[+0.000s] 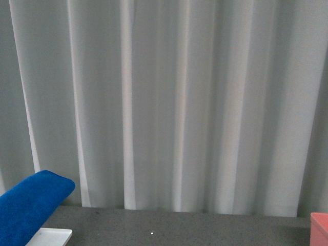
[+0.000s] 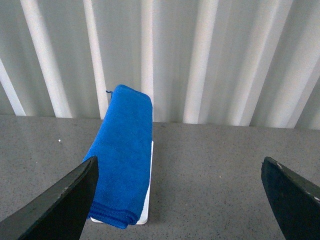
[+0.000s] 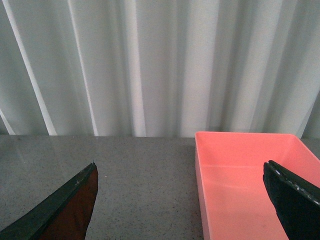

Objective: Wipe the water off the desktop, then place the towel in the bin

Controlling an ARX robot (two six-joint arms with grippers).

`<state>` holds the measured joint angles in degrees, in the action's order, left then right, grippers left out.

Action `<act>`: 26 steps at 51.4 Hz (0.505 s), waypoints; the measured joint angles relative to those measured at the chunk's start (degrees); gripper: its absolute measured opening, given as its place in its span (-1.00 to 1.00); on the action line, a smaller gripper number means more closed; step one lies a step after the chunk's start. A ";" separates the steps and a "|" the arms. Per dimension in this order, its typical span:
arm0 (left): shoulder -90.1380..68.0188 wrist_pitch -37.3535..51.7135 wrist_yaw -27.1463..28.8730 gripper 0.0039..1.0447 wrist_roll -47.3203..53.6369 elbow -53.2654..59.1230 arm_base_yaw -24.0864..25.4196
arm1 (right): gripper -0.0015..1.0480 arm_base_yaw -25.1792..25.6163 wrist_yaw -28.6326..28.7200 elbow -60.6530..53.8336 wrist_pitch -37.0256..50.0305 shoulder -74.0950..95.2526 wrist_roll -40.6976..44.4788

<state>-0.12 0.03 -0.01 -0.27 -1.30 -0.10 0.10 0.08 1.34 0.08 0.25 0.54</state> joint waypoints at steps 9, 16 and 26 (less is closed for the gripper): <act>0.00 0.00 0.00 0.88 0.00 0.00 0.00 | 0.87 0.00 0.00 0.00 0.00 0.00 0.00; 0.00 0.00 0.00 0.88 0.00 0.00 0.00 | 0.87 0.00 0.00 0.00 0.00 0.00 0.00; 0.00 0.00 0.00 0.88 0.00 0.00 0.00 | 0.87 0.00 0.00 0.00 0.00 0.00 0.00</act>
<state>-0.12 0.03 -0.01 -0.27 -1.30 -0.10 0.10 0.08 1.34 0.08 0.25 0.54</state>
